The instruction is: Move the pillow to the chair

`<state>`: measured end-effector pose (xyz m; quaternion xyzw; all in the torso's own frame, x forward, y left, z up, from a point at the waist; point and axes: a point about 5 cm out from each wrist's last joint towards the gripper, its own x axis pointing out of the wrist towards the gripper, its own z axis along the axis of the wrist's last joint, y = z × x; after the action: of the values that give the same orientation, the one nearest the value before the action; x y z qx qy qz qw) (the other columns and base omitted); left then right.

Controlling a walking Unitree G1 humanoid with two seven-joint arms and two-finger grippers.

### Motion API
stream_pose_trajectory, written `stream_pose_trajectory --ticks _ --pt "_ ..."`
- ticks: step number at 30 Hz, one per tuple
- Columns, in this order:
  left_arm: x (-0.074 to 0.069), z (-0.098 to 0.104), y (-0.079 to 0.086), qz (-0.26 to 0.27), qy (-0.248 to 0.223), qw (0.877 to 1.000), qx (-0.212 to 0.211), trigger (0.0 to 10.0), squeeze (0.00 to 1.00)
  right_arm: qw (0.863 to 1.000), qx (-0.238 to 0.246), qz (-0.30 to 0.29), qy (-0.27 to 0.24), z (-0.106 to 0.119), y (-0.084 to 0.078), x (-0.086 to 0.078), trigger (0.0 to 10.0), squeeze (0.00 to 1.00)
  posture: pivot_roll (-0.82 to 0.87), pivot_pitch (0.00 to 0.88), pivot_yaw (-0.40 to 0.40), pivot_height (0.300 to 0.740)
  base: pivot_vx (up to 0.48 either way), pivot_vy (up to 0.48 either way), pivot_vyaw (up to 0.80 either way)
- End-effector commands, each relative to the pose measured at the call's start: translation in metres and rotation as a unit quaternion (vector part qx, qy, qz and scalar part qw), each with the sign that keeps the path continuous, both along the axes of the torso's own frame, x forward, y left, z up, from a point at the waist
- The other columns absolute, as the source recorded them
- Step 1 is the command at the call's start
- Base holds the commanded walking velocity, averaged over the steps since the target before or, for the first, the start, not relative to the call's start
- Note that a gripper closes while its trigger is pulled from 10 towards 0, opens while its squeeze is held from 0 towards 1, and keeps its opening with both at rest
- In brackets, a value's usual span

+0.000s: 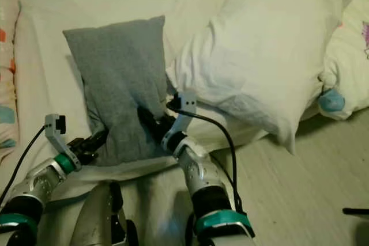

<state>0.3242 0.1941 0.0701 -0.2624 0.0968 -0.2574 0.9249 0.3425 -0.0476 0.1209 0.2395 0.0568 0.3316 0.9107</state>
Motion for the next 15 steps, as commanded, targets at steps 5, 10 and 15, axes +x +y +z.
stream_pose_trajectory --ticks 5,10,15 --pt "-0.001 0.001 -0.020 0.002 -0.008 0.998 0.064 0.0 0.00 0.998 0.032 0.041 0.038 -0.011 0.038 -0.019 0.0 0.00 0.10 0.140 0.076 0.550 0.000 0.000 0.00" --pt "0.001 0.011 -0.027 0.036 -0.032 0.995 0.090 0.0 0.00 0.999 0.024 0.019 0.021 -0.009 0.026 -0.019 0.0 0.00 0.09 0.094 0.009 0.550 0.000 0.000 0.00" --pt "-0.006 0.037 -0.041 0.085 -0.093 0.986 0.113 0.0 0.00 0.999 0.012 0.013 -0.028 0.003 0.011 -0.025 0.0 0.00 0.09 0.052 -0.046 0.550 0.000 0.000 0.00"
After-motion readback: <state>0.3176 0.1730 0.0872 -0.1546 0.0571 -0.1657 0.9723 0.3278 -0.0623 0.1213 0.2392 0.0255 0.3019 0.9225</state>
